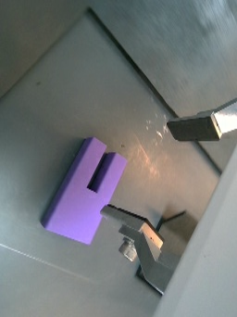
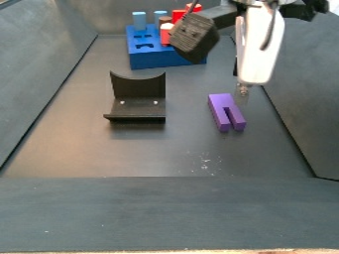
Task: Pick up the double-square object. Move up. Rotate the double-square object. Place the double-square object on the fixture. Regrasp the double-square object. Move to above the board. Insert the double-square object.
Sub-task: Rotate the double-square object.
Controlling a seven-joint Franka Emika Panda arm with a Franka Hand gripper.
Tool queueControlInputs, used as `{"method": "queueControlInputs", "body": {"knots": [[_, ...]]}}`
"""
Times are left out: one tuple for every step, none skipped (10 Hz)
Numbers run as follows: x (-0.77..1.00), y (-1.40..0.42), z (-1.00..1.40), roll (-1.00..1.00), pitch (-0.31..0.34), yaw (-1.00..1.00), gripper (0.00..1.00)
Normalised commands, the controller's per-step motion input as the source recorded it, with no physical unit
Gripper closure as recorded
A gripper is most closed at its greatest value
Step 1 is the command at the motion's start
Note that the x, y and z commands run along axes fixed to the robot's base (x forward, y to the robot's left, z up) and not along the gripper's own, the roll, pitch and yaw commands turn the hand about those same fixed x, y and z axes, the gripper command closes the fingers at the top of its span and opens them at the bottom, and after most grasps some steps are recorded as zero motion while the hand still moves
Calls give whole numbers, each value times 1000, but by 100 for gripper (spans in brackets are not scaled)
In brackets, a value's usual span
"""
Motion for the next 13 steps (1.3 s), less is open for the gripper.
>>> {"method": "queueControlInputs", "body": {"knots": [[37,1,-53,2,-2,1000,0],[37,1,-53,2,-2,1000,0],[37,1,-53,3,-3,1000,0],[37,1,-52,3,-3,1000,0],[37,1,-52,3,-3,1000,0],[37,1,-52,3,-3,1000,0],[37,1,-52,3,-3,1000,0],[37,1,-52,3,-3,1000,0],[37,1,-52,4,-4,1000,0],[37,1,-51,4,-4,1000,0],[37,1,-51,4,-4,1000,0],[38,1,-51,4,-4,1000,0],[38,1,-51,5,-5,1000,0]]}}
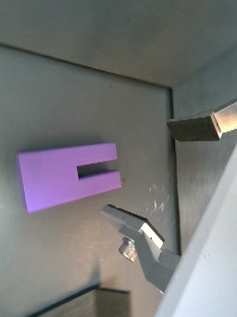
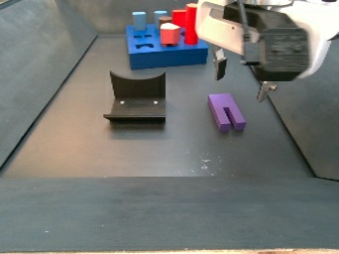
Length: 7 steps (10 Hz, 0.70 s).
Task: Pick up the double-square object. Move up. Rotate the double-square object. Place the double-square object on the fixture. Regrasp the double-square object. Move to above the board. Insert the double-square object.
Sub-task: Rotate the double-square object.
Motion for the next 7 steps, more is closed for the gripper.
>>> {"method": "queueControlInputs", "body": {"knots": [[38,1,-51,5,-5,1000,0],[38,1,-51,6,-6,1000,0],[38,1,-51,6,-6,1000,0],[38,1,-51,7,-7,1000,0],[38,1,-51,8,-8,1000,0],[38,1,-50,9,-9,1000,0],[38,1,-50,11,-11,1000,0]]}}
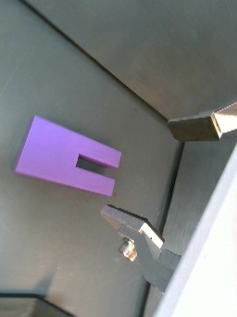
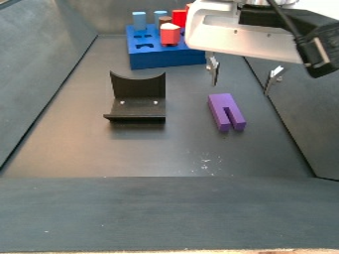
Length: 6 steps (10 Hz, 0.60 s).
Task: Pick up the double-square object. Move up. Rotate the double-square object. Place the double-square object on the fixture. Regrasp the double-square object. Move to above the board. Insert the double-square object.
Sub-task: Rotate the double-square object.
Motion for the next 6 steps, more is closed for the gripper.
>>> {"method": "queueControlInputs", "body": {"knots": [[38,1,-50,13,-13,1000,0],[38,1,-50,17,-17,980,0],[38,1,-50,17,-17,721,0],[37,1,-50,17,-17,559,0],[37,1,-51,17,-17,256,0],[0,0,-1000,0,0,0,0]]}}
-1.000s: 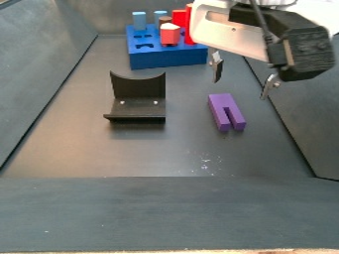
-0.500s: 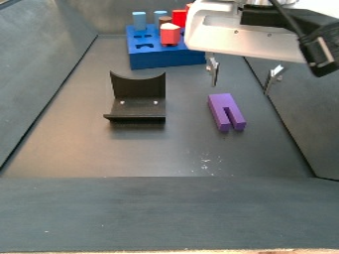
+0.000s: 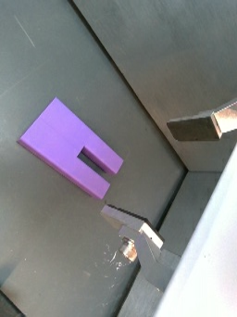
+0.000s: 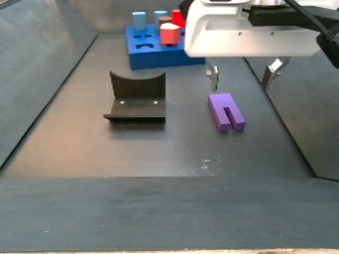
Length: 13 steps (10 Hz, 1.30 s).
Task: Pick up the double-square object. Move up. Rotate the double-square object. Place the double-square object on the fixture. Regrasp the double-square object. Move to above the board. Insert the double-square object.
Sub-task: Rotate the double-square object.
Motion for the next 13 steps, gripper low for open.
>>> {"method": "queueControlInputs", "body": {"knots": [[6,1,-1000,1,-9,-72,0],[14,1,-1000,-2,-21,-71,0],[22,4,-1000,-14,-32,-54,0],[27,5,-1000,-21,-35,-45,0],[38,9,-1000,-37,-37,-31,0],[45,11,-982,-49,-39,-23,0],[49,12,-829,-63,-44,-14,0],[49,11,-722,-73,-47,-8,0],[45,9,-620,-82,-52,-3,0],[43,8,-523,-88,-61,3,0],[41,11,-399,-99,-64,11,0],[40,13,-306,-106,-65,15,0],[38,13,-248,-109,-71,16,0]]}}
